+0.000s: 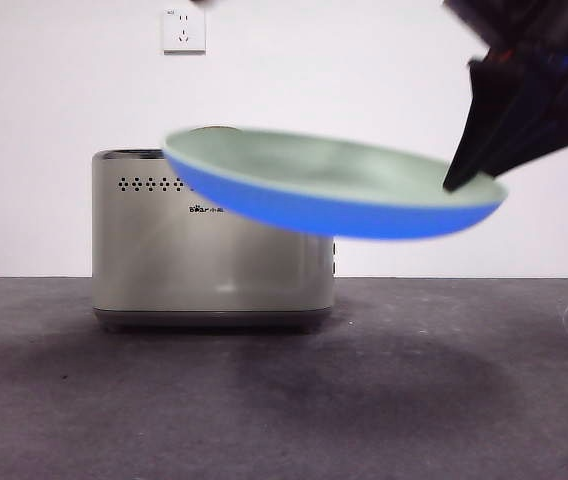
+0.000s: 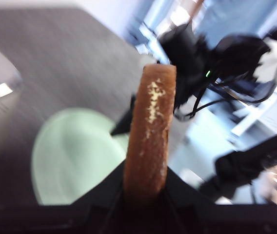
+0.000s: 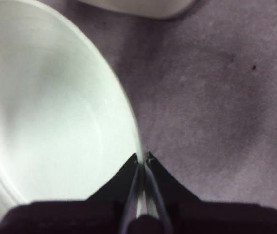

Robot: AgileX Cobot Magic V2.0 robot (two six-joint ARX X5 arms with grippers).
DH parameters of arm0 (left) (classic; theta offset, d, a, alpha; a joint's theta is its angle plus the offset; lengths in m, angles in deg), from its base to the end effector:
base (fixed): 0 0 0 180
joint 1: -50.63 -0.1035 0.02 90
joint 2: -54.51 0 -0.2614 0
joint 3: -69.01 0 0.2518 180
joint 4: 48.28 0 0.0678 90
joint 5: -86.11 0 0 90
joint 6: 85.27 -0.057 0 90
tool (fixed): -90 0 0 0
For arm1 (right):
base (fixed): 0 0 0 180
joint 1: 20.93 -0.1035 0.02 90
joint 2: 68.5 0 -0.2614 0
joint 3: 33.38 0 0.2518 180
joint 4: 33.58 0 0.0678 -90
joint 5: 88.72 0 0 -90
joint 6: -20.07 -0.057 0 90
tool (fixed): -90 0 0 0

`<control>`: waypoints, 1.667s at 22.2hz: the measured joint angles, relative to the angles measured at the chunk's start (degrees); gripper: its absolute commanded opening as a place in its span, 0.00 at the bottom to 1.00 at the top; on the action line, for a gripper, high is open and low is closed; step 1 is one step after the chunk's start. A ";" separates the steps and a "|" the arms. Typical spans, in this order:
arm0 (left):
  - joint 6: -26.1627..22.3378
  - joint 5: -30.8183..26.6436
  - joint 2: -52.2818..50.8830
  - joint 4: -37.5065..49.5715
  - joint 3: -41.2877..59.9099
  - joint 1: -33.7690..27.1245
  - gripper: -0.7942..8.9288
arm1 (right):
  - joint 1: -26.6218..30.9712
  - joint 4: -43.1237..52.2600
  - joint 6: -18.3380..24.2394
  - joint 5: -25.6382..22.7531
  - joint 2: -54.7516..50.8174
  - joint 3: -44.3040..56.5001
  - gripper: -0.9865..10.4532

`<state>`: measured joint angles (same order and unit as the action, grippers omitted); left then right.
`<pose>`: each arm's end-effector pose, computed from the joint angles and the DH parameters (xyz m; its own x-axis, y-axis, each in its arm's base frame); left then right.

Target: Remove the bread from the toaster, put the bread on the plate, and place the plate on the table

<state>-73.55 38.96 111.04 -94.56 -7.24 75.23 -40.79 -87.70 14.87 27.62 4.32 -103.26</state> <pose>0.1756 -0.1230 0.3575 0.3131 -0.8913 -0.3278 0.7578 0.4426 -0.4794 0.2349 0.1117 0.2406 0.3076 0.5829 -0.7521 -0.4576 0.7836 0.4201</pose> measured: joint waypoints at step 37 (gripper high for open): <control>-5.99 -44.06 19.28 -14.58 -20.48 26.10 0.54 | -2.99 -5.86 0.28 -9.07 -4.48 -0.02 0.07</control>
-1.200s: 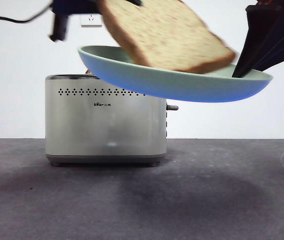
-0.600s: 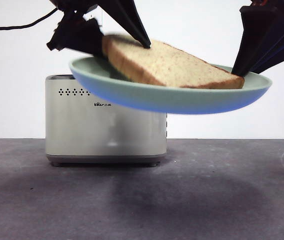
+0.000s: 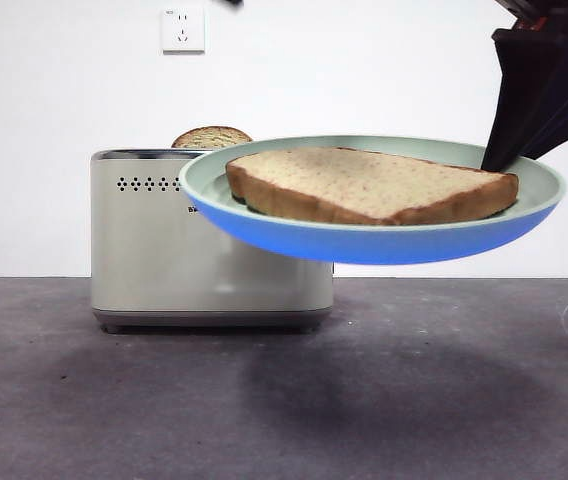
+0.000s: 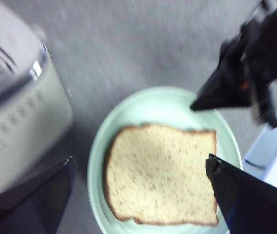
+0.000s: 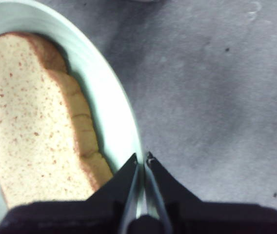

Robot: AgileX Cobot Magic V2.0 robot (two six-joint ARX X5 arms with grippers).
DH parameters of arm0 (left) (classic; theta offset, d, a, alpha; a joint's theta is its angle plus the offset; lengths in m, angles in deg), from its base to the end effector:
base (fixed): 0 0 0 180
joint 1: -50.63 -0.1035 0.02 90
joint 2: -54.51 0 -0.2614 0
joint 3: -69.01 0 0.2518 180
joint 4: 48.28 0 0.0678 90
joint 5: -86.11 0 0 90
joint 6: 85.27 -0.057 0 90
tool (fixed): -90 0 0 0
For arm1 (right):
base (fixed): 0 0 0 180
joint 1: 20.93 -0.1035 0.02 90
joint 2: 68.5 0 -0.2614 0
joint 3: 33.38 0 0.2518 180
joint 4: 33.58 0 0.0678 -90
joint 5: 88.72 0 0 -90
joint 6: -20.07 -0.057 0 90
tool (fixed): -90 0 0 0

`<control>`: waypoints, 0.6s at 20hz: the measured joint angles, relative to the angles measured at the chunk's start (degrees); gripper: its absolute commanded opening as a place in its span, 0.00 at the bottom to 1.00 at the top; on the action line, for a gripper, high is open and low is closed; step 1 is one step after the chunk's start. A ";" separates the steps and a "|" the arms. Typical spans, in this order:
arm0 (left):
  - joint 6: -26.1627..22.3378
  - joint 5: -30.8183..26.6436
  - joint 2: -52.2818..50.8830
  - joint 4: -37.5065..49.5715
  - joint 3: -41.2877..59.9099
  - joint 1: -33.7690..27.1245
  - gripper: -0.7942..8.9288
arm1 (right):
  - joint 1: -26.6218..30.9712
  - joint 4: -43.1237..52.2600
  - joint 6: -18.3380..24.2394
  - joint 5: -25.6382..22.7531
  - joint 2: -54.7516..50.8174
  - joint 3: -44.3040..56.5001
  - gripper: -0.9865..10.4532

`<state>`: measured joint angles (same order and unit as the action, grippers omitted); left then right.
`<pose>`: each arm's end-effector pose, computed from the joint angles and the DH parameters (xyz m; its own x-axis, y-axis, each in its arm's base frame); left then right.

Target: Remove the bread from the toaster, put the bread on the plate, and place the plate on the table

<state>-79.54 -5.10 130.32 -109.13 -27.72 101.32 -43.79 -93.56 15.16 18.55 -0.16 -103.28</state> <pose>0.1826 -0.2212 0.3667 0.5020 -0.5798 -0.6417 0.7189 0.6923 -0.0631 0.2139 0.1085 0.2492 0.3455 0.4678 -0.8135 -0.4451 0.8448 0.2968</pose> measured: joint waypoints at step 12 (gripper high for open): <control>-2.14 -4.20 -14.80 1.70 -3.98 6.51 0.54 | 15.87 2.21 4.55 0.35 10.16 -0.02 0.07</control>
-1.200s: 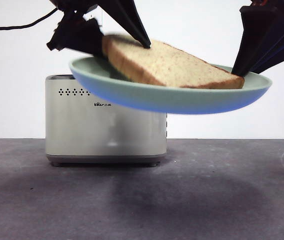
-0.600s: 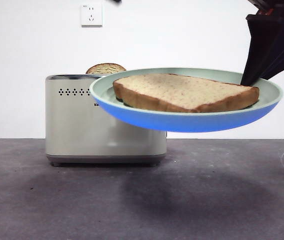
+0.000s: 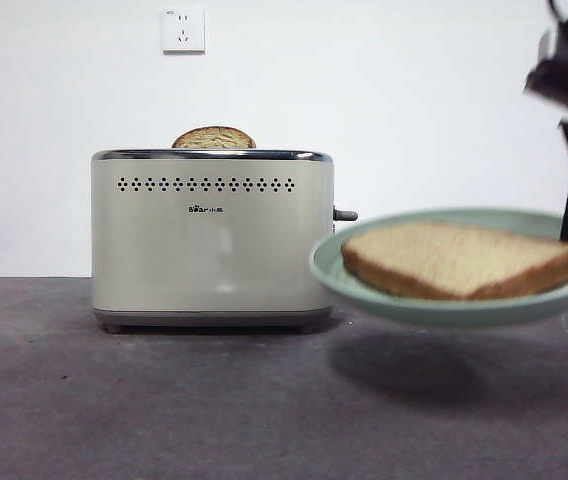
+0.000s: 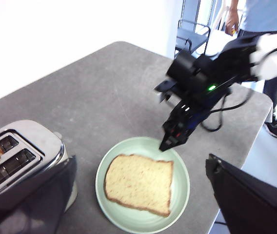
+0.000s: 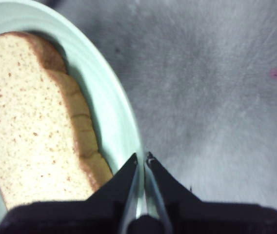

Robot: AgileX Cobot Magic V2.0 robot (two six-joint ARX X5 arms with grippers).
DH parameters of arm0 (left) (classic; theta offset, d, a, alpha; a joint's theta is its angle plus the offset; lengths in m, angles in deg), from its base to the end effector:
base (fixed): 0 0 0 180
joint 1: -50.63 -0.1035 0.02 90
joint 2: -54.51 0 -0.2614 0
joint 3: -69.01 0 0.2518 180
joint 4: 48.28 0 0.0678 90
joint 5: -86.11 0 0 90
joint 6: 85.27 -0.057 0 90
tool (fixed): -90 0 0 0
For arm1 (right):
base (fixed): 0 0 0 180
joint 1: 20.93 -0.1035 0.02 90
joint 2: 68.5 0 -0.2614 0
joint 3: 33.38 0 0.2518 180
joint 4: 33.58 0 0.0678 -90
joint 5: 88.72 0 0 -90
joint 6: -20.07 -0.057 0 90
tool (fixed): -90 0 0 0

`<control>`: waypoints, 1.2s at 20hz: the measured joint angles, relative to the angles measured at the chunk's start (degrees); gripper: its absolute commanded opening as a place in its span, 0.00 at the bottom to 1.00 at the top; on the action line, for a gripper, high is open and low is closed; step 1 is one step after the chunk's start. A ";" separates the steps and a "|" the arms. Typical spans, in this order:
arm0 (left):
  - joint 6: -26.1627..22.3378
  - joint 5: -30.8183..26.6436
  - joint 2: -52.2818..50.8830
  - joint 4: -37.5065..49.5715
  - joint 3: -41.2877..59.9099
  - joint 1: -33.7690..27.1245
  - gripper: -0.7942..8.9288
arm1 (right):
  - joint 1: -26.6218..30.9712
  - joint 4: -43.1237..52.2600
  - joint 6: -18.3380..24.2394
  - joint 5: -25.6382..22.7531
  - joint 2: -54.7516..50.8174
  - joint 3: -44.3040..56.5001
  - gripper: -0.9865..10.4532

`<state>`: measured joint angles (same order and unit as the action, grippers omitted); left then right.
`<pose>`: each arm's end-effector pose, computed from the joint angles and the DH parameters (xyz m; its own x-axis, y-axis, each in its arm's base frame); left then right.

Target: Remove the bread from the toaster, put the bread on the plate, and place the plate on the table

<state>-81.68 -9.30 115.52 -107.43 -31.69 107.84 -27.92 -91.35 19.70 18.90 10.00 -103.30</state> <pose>0.1153 -0.1690 0.4515 0.5876 -0.7380 -0.3317 0.7759 0.6302 -0.0277 0.2618 0.0495 0.2102 0.3426 0.3470 -0.8730 -0.2306 0.9319 0.2799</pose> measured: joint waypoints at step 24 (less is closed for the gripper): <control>-0.13 -1.81 -0.17 -1.77 0.02 1.09 0.54 | 0.22 11.32 -0.70 4.59 18.53 -0.11 0.34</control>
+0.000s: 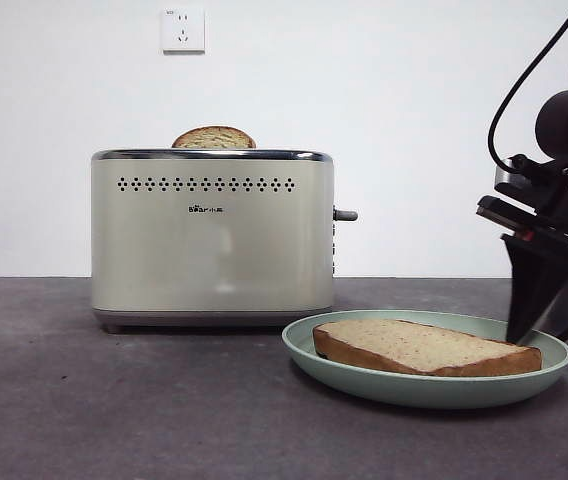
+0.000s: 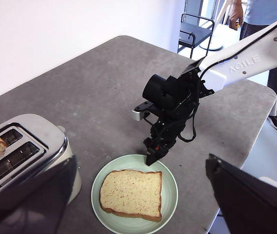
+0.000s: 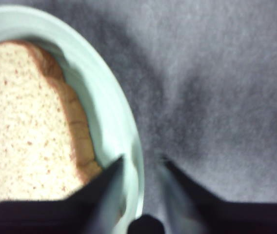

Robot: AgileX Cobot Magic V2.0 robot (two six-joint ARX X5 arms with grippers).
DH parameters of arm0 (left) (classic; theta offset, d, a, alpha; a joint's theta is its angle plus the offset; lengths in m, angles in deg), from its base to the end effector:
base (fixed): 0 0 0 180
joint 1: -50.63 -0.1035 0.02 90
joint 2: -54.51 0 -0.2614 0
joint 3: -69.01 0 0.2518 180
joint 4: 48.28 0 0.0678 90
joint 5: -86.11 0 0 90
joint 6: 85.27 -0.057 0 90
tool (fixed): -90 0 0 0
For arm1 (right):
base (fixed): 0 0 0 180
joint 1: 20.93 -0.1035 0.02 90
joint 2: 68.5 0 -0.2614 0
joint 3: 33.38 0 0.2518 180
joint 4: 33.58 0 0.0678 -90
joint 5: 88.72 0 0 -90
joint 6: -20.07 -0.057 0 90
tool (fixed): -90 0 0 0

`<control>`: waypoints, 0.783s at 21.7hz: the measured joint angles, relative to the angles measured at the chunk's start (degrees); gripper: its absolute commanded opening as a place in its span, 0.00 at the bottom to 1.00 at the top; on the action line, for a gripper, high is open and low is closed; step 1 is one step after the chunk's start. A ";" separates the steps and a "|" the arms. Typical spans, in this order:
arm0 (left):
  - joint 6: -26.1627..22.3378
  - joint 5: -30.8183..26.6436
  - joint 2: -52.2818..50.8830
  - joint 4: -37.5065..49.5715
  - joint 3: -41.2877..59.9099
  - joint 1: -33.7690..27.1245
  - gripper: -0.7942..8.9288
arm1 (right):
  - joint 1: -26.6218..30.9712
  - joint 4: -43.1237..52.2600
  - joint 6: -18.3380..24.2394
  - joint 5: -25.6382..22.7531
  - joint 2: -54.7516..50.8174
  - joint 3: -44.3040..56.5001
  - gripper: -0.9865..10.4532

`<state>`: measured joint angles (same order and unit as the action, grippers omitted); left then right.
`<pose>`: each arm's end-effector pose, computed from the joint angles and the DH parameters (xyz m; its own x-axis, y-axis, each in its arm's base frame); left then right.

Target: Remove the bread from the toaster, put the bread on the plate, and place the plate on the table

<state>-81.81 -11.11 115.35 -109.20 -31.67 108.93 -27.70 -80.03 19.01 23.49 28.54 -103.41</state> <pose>0.1122 -0.1681 0.4484 0.5933 -0.7215 -0.3568 0.7696 0.6384 -0.0112 0.3060 0.0580 0.1330 0.2172 0.4064 -0.8875 -0.1984 0.9086 0.3676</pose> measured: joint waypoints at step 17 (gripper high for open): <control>-5.01 -21.62 -0.83 1.86 1.05 0.00 0.53 | -0.81 -8.00 -3.48 4.81 -43.21 -7.34 0.33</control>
<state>-86.81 -32.73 114.52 -107.34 -30.62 108.93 -28.51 -88.03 15.53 28.30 -14.67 -110.76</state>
